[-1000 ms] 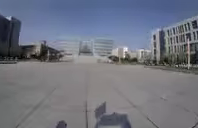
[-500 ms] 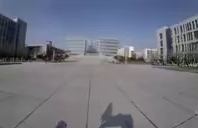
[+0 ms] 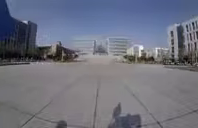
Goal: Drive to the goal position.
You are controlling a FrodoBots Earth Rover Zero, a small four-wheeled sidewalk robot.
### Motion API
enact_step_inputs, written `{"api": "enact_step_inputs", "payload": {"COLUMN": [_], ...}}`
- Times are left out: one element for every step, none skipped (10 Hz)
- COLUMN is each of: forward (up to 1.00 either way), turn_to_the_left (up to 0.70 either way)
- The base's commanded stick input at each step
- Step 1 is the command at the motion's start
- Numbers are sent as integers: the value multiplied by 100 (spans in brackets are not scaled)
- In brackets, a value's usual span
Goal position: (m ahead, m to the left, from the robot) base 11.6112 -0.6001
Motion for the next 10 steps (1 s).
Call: {"api": "enact_step_inputs", "payload": {"forward": [100,100,100,100,100,100,100,100,100,100], "turn_to_the_left": [1,12,3,3,5,0,8,13,1,1]}}
